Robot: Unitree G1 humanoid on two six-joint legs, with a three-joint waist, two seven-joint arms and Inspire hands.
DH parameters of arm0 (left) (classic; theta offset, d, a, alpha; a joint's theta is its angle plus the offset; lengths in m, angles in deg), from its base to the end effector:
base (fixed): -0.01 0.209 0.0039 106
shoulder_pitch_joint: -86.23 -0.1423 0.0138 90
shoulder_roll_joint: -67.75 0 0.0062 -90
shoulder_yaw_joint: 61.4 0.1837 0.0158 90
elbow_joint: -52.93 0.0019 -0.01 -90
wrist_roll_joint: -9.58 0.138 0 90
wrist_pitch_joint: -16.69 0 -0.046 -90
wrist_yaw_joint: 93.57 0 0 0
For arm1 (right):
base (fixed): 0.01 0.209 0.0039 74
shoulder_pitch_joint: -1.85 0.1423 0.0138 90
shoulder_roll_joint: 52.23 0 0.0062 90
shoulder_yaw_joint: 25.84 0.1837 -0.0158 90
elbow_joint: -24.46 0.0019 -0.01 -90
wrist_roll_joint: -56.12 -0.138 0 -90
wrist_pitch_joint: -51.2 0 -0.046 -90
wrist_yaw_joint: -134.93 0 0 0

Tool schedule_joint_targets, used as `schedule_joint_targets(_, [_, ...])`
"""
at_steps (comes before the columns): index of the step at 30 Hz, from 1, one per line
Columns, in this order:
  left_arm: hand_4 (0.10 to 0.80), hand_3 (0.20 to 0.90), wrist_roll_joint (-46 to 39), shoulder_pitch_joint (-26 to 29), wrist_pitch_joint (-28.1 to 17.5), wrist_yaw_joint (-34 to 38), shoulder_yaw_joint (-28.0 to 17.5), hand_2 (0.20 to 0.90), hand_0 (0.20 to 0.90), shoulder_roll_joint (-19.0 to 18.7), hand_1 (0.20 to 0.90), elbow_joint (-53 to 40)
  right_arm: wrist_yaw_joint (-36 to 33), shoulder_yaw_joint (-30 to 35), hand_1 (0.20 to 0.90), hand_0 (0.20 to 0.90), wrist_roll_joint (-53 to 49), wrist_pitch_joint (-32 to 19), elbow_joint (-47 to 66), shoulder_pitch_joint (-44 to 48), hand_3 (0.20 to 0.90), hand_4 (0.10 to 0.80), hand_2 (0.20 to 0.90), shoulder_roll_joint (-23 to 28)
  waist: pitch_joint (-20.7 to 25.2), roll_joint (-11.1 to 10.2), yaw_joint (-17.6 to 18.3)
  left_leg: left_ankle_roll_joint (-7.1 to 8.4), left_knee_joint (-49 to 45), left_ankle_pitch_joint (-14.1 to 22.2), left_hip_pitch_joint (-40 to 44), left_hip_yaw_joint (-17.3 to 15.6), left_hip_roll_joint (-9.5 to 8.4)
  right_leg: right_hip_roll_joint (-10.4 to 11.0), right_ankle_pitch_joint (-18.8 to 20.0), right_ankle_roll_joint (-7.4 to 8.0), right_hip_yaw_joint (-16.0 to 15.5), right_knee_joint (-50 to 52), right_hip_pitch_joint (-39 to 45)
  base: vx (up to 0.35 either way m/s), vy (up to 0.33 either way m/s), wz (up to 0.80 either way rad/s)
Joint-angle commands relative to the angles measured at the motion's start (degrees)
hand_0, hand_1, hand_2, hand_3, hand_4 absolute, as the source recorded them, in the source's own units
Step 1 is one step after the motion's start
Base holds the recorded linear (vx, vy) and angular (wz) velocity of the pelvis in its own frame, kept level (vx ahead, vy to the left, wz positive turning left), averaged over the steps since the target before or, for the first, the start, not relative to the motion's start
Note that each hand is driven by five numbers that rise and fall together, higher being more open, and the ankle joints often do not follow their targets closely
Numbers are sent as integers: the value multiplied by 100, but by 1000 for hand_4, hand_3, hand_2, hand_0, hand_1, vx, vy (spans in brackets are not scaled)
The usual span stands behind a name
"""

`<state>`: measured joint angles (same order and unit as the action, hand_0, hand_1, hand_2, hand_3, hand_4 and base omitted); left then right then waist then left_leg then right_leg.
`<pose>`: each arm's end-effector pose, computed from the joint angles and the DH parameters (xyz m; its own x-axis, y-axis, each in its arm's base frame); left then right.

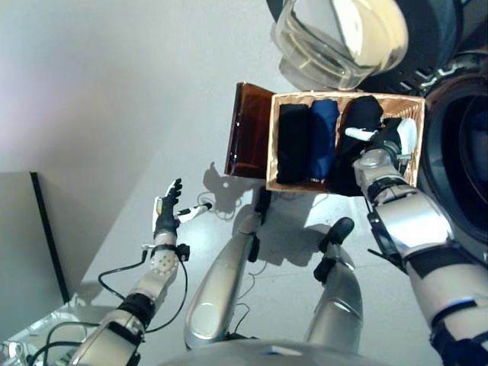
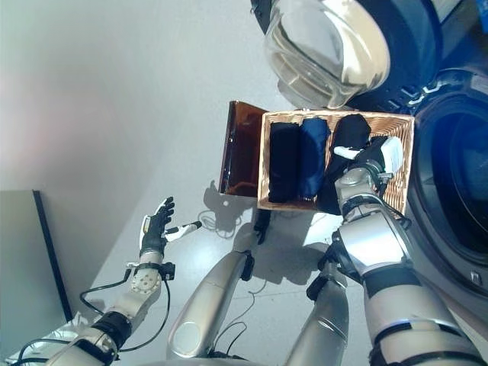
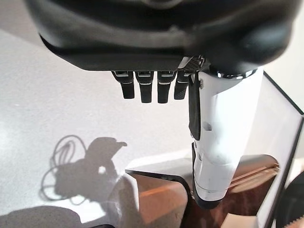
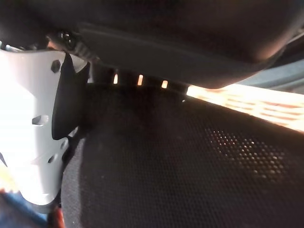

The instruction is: Pick up the clothes and place them into the washing machine

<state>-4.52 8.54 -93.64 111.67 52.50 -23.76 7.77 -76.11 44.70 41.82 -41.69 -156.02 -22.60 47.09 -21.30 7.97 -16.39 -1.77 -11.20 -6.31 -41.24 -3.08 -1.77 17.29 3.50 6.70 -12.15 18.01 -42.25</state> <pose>0.2073 0.1767 -0.0376 0.9541 0.2227 -0.2004 -0.1600 0.9443 0.2875 0.3486 -0.2411 0.1231 0.7269 -0.6847 -0.0529 0.5673 0.6421 -0.5156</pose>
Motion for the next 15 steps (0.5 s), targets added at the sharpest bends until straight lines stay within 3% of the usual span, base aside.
schedule_joint_targets(1, [800,900,-74,-375,-167,84,31,900,900,-287,900,82,-112,-140,200,200,-330,-506,509,-183,200,300,200,432,355,214,89,425,-241,615,-244,-264,117,11,-219,-30,178,-378,456,5,-2,-18])
schedule_joint_targets(5, [800,900,-174,-374,-160,-10,40,900,900,-231,900,310,-8,120,200,200,-763,-726,701,-419,200,300,200,387,463,218,203,443,-95,585,-30,-315,124,12,-143,4,208,-577,633,11,-23,-19])
schedule_joint_targets(9, [800,900,-250,-371,-163,-111,71,900,900,-169,900,483,191,815,200,200,-1970,-1183,1013,-765,200,300,200,248,525,253,327,430,-115,640,109,-409,115,4,-139,12,313,-626,702,11,15,-12])
schedule_joint_targets(15, [800,900,-473,-368,-240,-358,197,900,900,71,900,562,1115,2400,200,200,-4902,-2515,2333,-1774,200,300,200,-524,546,439,560,392,-245,764,156,-511,150,-23,-264,-26,514,-467,586,15,20,-20])
